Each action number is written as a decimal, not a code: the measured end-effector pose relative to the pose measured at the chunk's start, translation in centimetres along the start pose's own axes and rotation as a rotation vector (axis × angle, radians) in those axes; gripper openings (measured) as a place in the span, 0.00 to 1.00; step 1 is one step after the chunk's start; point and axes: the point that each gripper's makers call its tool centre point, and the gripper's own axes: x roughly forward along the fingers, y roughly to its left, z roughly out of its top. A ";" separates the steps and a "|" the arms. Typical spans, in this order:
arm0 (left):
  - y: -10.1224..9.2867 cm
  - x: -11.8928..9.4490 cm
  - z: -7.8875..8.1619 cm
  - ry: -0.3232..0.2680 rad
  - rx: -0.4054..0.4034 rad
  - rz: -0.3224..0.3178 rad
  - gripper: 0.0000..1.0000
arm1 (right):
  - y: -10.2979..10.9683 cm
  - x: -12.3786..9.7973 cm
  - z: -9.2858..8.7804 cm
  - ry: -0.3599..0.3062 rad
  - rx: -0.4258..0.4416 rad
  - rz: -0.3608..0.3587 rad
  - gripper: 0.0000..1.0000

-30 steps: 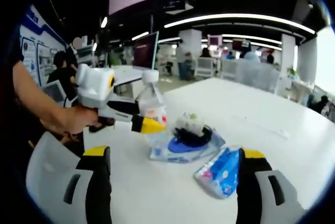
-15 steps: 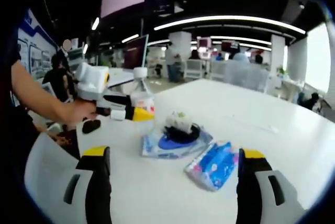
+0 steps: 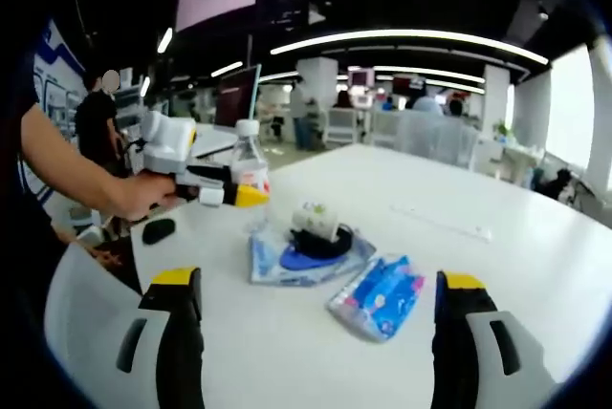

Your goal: Arrange the tabletop items into an orderly group along one side of the table until the central work area is clear of visible clutter.

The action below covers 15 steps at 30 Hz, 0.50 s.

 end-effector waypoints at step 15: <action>3.4 0.3 -0.1 0.010 -0.015 0.063 0.39 | 0.5 -0.2 -0.1 -0.001 0.008 -0.018 1.00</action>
